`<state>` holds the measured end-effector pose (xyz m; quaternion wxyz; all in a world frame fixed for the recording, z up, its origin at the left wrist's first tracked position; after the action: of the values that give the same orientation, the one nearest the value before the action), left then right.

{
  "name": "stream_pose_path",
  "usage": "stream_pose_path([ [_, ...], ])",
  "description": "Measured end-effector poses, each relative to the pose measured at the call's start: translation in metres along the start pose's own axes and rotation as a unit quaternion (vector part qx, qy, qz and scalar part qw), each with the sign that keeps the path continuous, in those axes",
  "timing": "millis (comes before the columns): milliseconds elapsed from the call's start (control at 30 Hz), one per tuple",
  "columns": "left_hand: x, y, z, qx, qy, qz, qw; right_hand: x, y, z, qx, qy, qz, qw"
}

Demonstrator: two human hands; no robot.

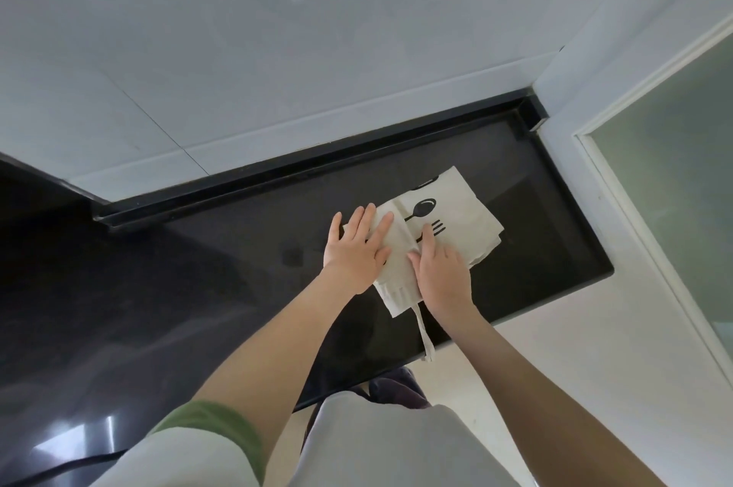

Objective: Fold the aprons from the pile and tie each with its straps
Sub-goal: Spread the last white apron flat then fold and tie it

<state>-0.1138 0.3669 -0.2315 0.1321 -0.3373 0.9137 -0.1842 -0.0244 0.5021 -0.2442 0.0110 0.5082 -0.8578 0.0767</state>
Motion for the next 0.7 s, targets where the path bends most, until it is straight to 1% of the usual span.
stream_pose_path([
  [33,-0.001,-0.002,0.001,-0.004,0.014,-0.009,1.000,-0.005,-0.002,0.004,-0.047,-0.019,-0.005,0.999],
  [67,-0.001,-0.005,0.002,-0.012,0.030,-0.016,0.999,-0.009,-0.003,0.006,-0.077,-0.036,-0.007,0.996],
  [100,-0.002,-0.008,0.003,-0.022,0.044,-0.020,0.999,-0.013,-0.002,0.006,-0.086,-0.048,-0.015,0.995],
  [167,-0.001,-0.014,0.006,-0.037,0.061,-0.025,0.997,-0.015,-0.002,0.005,-0.079,-0.040,-0.027,0.996],
  [267,0.001,-0.022,0.010,-0.031,0.076,-0.019,0.996,-0.008,-0.001,0.000,-0.031,0.050,0.029,0.998],
  [300,0.001,-0.025,0.010,-0.022,0.074,-0.026,0.997,-0.004,-0.002,-0.003,-0.019,0.080,0.035,0.996],
  [333,0.000,-0.028,0.010,-0.014,0.063,-0.038,0.997,-0.001,-0.003,-0.006,-0.016,0.091,0.015,0.996],
  [367,-0.002,-0.030,0.010,-0.008,0.053,-0.053,0.997,0.002,-0.005,-0.009,-0.007,0.089,-0.029,0.996],
  [433,-0.003,-0.035,0.010,-0.008,0.050,-0.073,0.996,0.010,-0.013,-0.014,0.050,0.095,-0.143,0.984],
  [500,0.001,-0.041,0.009,-0.017,0.054,-0.072,0.996,0.014,-0.025,-0.012,0.099,0.099,-0.217,0.966],
  [567,0.009,-0.049,0.010,-0.034,0.036,-0.056,0.997,0.013,-0.035,-0.003,0.096,0.082,-0.246,0.961],
  [700,0.027,-0.062,0.010,-0.044,-0.047,0.022,0.998,0.010,-0.042,0.002,0.074,0.092,-0.237,0.964],
])
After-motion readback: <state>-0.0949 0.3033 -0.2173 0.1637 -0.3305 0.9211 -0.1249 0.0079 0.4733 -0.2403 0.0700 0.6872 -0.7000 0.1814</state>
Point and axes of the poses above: each hand's wrist, its own y-axis towards the middle knuckle, its own z-axis out of the palm, x = y × z, the point moved 1 cm from there along y, towards the middle knuckle, and after that the axes turned 9 degrees about z, right-handed, at the moved point
